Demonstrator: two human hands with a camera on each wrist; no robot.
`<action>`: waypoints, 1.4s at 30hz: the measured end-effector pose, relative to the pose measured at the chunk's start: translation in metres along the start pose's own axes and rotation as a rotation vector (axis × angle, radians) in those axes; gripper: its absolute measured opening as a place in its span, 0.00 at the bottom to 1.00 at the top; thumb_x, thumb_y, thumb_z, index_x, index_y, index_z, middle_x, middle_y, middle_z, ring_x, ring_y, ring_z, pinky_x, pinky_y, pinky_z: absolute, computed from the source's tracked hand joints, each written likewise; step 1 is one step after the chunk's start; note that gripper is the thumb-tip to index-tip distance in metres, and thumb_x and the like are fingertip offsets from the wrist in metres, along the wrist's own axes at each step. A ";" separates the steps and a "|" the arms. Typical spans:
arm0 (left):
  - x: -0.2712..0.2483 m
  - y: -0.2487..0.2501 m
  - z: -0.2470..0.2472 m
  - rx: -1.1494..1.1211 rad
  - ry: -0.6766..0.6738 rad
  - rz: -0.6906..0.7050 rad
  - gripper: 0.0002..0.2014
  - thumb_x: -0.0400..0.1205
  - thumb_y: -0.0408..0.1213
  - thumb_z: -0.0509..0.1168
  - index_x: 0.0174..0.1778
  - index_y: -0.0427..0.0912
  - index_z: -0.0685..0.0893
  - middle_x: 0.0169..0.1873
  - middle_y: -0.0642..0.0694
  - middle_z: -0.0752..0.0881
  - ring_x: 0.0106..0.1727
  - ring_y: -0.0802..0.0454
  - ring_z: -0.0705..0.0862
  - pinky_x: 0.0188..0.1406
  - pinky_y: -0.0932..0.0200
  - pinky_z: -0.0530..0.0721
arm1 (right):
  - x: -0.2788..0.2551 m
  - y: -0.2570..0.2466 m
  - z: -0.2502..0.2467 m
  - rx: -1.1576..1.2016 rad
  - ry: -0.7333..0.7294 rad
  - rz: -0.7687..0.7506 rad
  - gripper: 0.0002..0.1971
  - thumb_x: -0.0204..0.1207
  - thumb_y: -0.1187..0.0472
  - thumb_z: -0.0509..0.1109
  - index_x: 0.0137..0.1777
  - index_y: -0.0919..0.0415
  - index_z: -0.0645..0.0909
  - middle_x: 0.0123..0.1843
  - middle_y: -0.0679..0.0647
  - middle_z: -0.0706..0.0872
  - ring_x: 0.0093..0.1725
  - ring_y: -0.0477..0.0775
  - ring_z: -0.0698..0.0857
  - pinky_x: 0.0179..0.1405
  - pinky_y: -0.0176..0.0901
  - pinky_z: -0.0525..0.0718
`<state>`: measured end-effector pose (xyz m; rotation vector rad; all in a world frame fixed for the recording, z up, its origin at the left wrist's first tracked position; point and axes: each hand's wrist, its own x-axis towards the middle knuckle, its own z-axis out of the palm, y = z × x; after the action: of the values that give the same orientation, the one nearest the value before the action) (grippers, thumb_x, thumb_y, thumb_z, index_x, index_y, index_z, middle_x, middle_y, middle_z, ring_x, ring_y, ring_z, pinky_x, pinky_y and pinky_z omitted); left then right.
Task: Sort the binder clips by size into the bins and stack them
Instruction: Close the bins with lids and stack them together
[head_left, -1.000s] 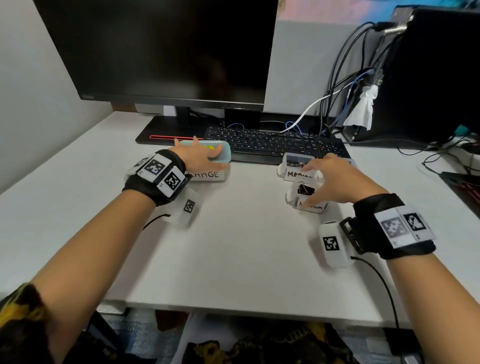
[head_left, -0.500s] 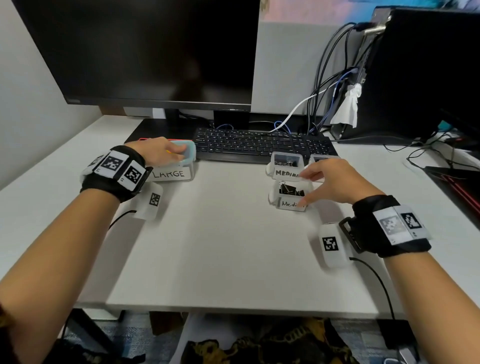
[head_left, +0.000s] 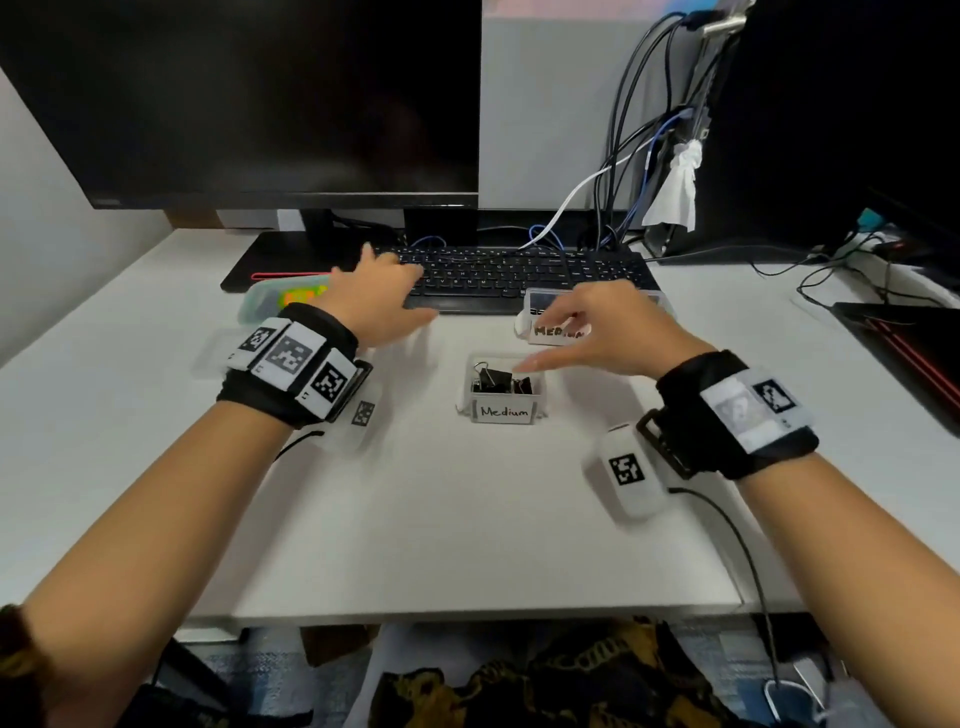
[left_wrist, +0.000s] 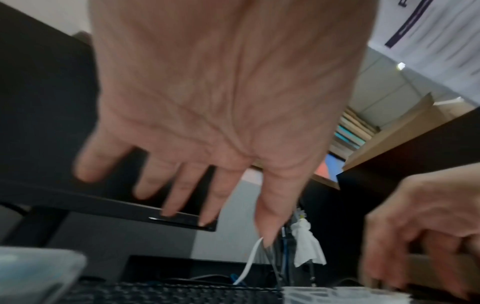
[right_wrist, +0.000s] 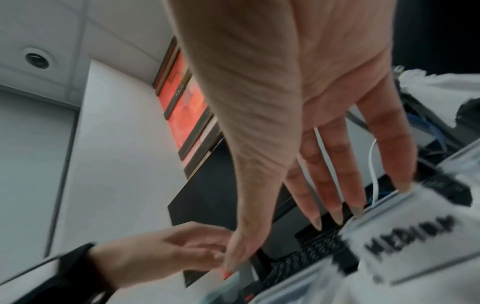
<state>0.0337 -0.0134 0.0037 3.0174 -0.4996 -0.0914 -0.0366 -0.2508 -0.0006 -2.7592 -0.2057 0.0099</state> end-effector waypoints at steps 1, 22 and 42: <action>-0.003 0.008 -0.001 -0.093 0.010 0.111 0.29 0.85 0.53 0.60 0.79 0.41 0.69 0.78 0.37 0.69 0.82 0.38 0.60 0.79 0.39 0.61 | 0.006 0.008 -0.007 -0.012 0.061 0.025 0.39 0.53 0.24 0.72 0.60 0.50 0.86 0.56 0.47 0.88 0.55 0.49 0.86 0.57 0.54 0.86; -0.009 0.039 0.023 -0.271 -0.172 0.295 0.37 0.61 0.57 0.81 0.64 0.45 0.85 0.56 0.57 0.86 0.43 0.67 0.80 0.39 0.70 0.75 | 0.082 0.046 -0.013 -0.247 -0.164 0.141 0.30 0.80 0.51 0.70 0.81 0.52 0.69 0.78 0.53 0.74 0.77 0.58 0.72 0.78 0.59 0.68; -0.008 0.020 0.011 -0.672 -0.072 0.038 0.33 0.80 0.67 0.54 0.56 0.40 0.86 0.52 0.43 0.88 0.49 0.52 0.89 0.46 0.52 0.91 | 0.051 0.039 -0.018 0.009 -0.023 0.026 0.38 0.61 0.55 0.86 0.67 0.56 0.68 0.62 0.55 0.84 0.60 0.57 0.85 0.62 0.55 0.84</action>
<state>0.0185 -0.0306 -0.0046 2.3524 -0.4226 -0.2993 0.0202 -0.2863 0.0030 -2.7534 -0.1748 0.0493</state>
